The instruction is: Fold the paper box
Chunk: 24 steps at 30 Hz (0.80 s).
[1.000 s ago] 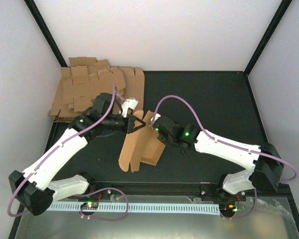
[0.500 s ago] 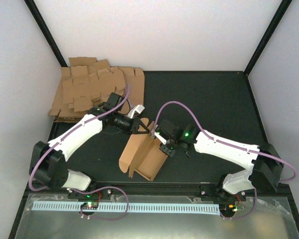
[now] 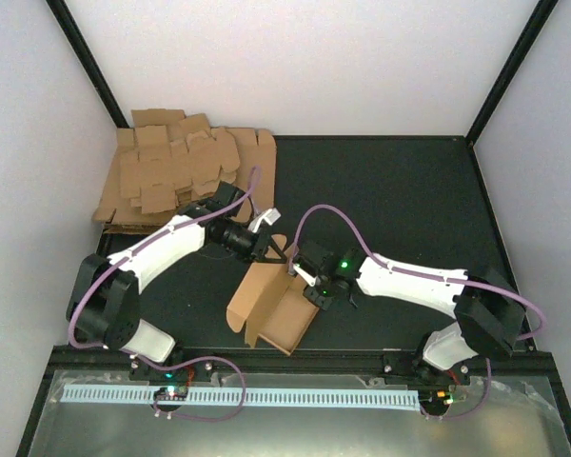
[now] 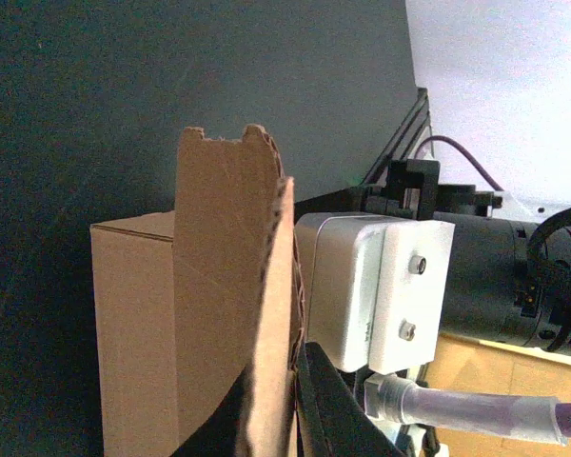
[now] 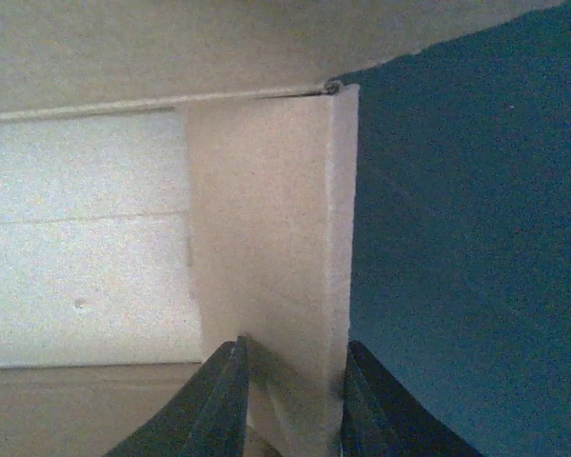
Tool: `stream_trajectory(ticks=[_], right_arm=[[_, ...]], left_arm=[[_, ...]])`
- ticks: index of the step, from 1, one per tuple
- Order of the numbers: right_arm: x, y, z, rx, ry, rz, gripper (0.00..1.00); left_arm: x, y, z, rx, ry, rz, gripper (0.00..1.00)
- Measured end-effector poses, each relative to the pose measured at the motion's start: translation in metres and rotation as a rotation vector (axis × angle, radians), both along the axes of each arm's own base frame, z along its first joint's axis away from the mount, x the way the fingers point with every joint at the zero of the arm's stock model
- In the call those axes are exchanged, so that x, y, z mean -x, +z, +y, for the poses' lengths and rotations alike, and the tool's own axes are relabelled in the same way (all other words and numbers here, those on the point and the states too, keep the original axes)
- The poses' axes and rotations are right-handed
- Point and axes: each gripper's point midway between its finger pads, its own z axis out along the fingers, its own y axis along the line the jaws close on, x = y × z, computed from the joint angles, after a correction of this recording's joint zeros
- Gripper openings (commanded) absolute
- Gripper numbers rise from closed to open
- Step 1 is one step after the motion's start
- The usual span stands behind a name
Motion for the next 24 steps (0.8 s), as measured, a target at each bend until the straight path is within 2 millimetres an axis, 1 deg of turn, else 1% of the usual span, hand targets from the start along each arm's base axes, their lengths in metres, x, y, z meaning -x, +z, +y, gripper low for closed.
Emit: stream_trajectory(ticks=[3, 6, 9, 12, 15, 18, 24], right_arm=[[-0.001, -0.002, 0.002, -0.015, -0.008, -0.007, 0.32], [-0.002, -0.005, 0.006, -0.029, -0.007, -0.013, 0.35], [-0.004, -0.007, 0.010, -0.040, -0.004, -0.017, 0.35], [-0.006, -0.015, 0.013, -0.032, -0.004, -0.011, 0.35], [-0.006, -0.023, 0.014, -0.021, -0.004, -0.004, 0.34], [-0.007, -0.027, 0.015, -0.017, -0.003, -0.002, 0.32], [-0.009, -0.031, 0.016, -0.003, -0.002, -0.022, 0.26]], left_arm=[[0.001, -0.003, 0.001, -0.004, -0.018, -0.017, 0.06], [0.001, -0.011, 0.002, -0.020, -0.035, -0.018, 0.06], [0.001, -0.018, 0.003, -0.033, -0.050, -0.026, 0.06], [0.001, -0.022, 0.003, -0.043, -0.061, -0.027, 0.05], [-0.001, -0.027, 0.004, -0.061, -0.067, -0.027, 0.06], [-0.002, -0.029, 0.005, -0.076, -0.073, -0.029, 0.06], [-0.009, -0.024, 0.006, -0.107, -0.081, -0.059, 0.07]])
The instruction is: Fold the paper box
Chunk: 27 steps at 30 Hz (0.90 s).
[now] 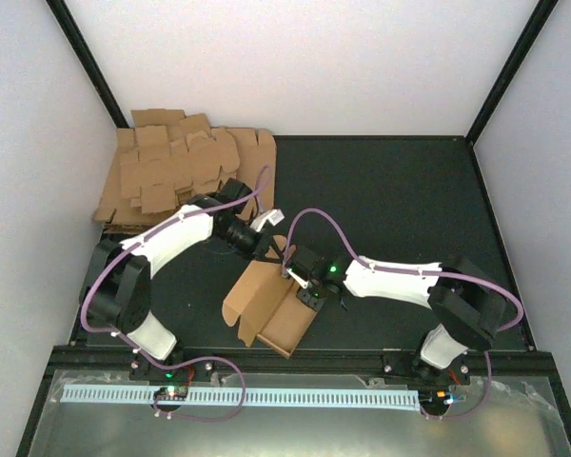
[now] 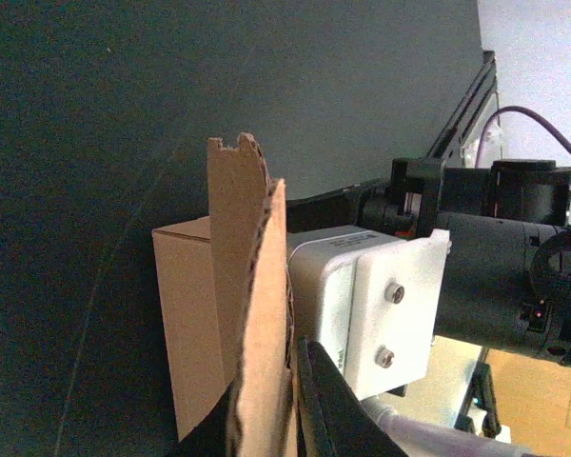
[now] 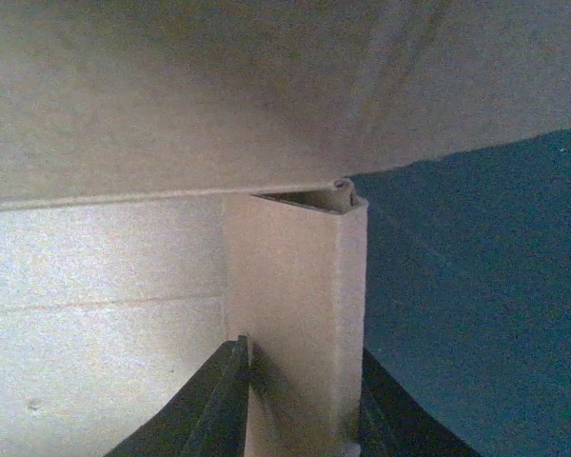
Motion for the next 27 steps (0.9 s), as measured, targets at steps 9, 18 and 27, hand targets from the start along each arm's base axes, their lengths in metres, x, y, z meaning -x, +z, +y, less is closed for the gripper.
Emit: stream_trajectory(ticks=[9, 18, 27], right_arm=[[0.000, -0.006, 0.001, 0.032, 0.007, -0.043, 0.14], [-0.005, -0.007, 0.002, 0.084, 0.009, -0.110, 0.11], [-0.009, -0.009, 0.002, 0.127, 0.003, -0.156, 0.40]], left_arm=[[-0.013, -0.002, 0.002, -0.055, -0.023, -0.060, 0.14], [-0.020, -0.006, 0.007, -0.104, -0.020, -0.100, 0.14], [-0.021, -0.007, 0.008, -0.113, -0.016, -0.104, 0.14]])
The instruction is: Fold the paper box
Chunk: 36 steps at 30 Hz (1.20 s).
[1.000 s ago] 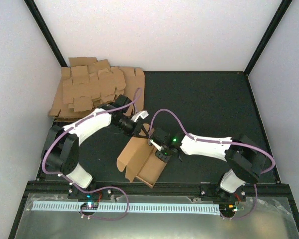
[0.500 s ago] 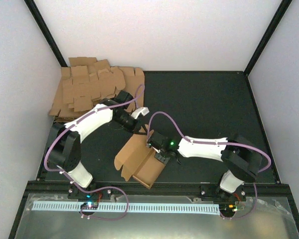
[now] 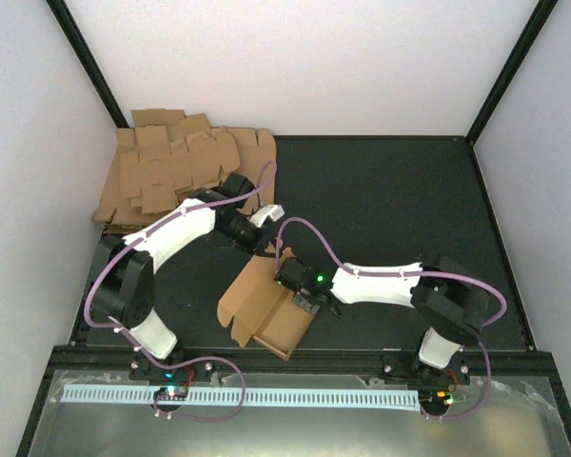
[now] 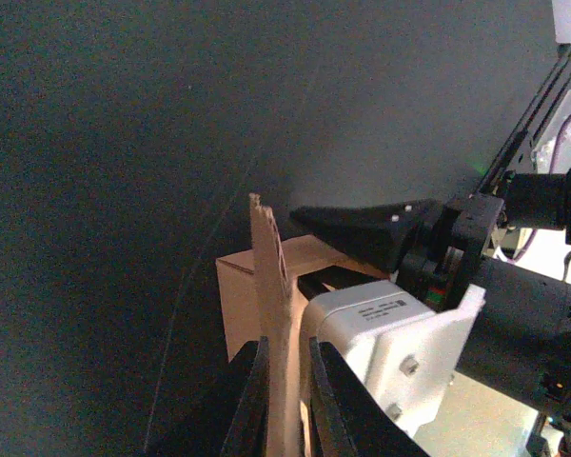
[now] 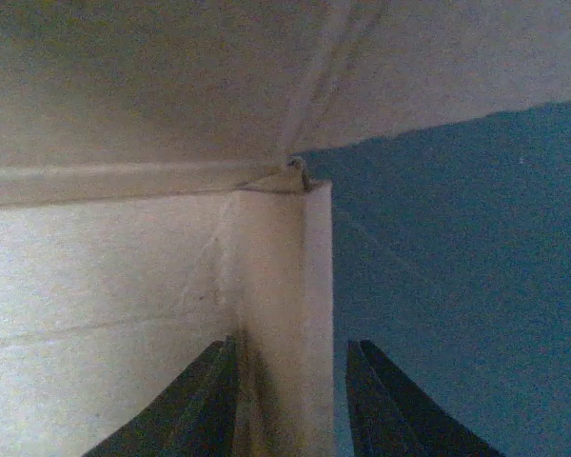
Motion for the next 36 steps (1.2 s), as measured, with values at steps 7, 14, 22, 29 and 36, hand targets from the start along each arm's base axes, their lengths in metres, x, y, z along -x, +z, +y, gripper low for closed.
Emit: stream_trajectory(ticks=[7, 14, 22, 29, 36], right_arm=[[0.001, -0.006, -0.004, 0.017, -0.010, 0.004, 0.31], [0.001, -0.010, -0.005, 0.029, -0.013, 0.008, 0.15], [0.000, -0.005, 0.004, 0.001, -0.009, 0.019, 0.02], [-0.002, -0.004, 0.004, 0.000, -0.017, 0.004, 0.26], [-0.005, 0.000, 0.012, -0.040, -0.019, -0.007, 0.25]], left_arm=[[0.000, 0.001, 0.000, 0.001, 0.002, -0.002, 0.14], [0.001, 0.003, 0.000, 0.002, 0.002, -0.006, 0.13], [0.001, 0.004, 0.001, 0.004, 0.003, -0.011, 0.13], [0.002, 0.007, 0.001, 0.011, 0.007, -0.013, 0.13], [0.007, 0.009, 0.002, 0.019, 0.008, -0.013, 0.11]])
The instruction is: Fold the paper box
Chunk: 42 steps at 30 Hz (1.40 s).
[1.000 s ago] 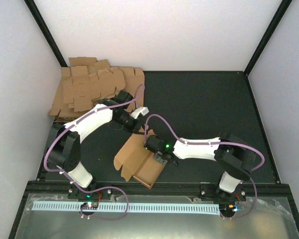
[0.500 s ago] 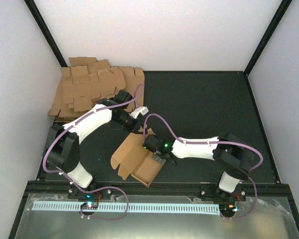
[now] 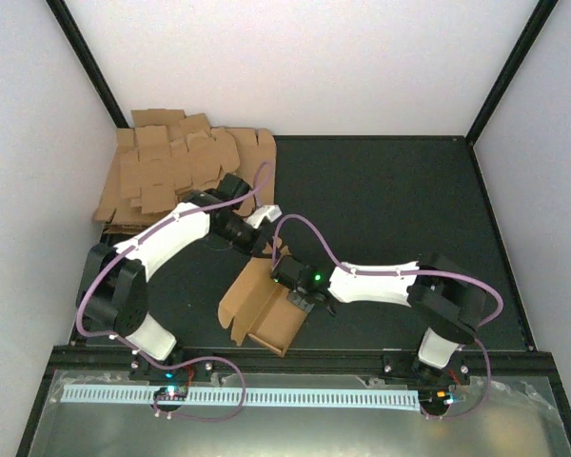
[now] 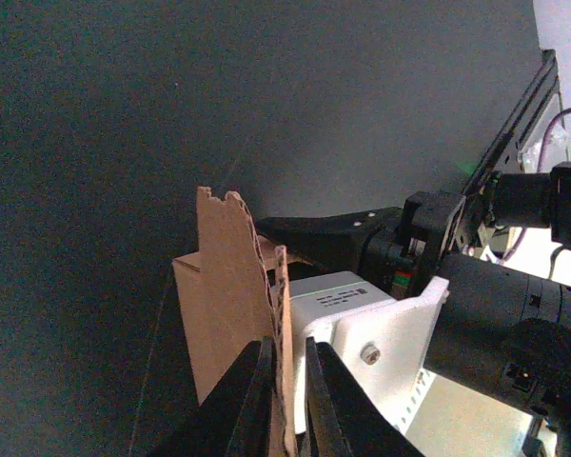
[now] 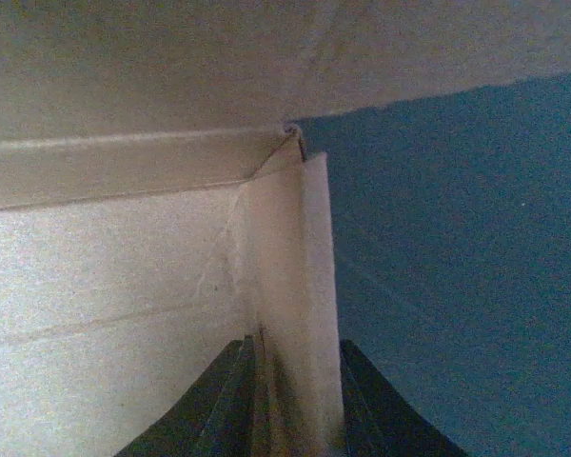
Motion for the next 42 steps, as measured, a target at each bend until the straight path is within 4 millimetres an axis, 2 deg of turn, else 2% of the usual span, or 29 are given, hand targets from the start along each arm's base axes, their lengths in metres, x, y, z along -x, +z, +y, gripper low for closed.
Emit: stream_trajectory(ticks=[12, 17, 25, 29, 33, 42], right_arm=[[0.002, 0.005, 0.017, -0.137, 0.001, 0.005, 0.25], [0.003, 0.010, 0.016, -0.214, 0.001, 0.009, 0.25], [0.001, -0.001, 0.018, -0.193, -0.004, 0.028, 0.25], [-0.002, -0.008, 0.018, -0.168, -0.013, 0.028, 0.18], [-0.003, -0.010, 0.017, -0.154, -0.016, 0.022, 0.03], [-0.002, -0.010, 0.018, -0.157, -0.009, 0.027, 0.02]], left_arm=[[0.000, -0.007, 0.009, -0.044, 0.003, -0.022, 0.09], [-0.001, -0.012, 0.015, -0.083, 0.001, -0.042, 0.09], [-0.006, -0.020, 0.023, -0.143, 0.012, -0.072, 0.08], [-0.006, -0.025, 0.027, -0.166, 0.017, -0.078, 0.08], [-0.008, -0.026, 0.027, -0.172, 0.017, -0.087, 0.08], [-0.010, -0.025, 0.027, -0.170, 0.018, -0.096, 0.08]])
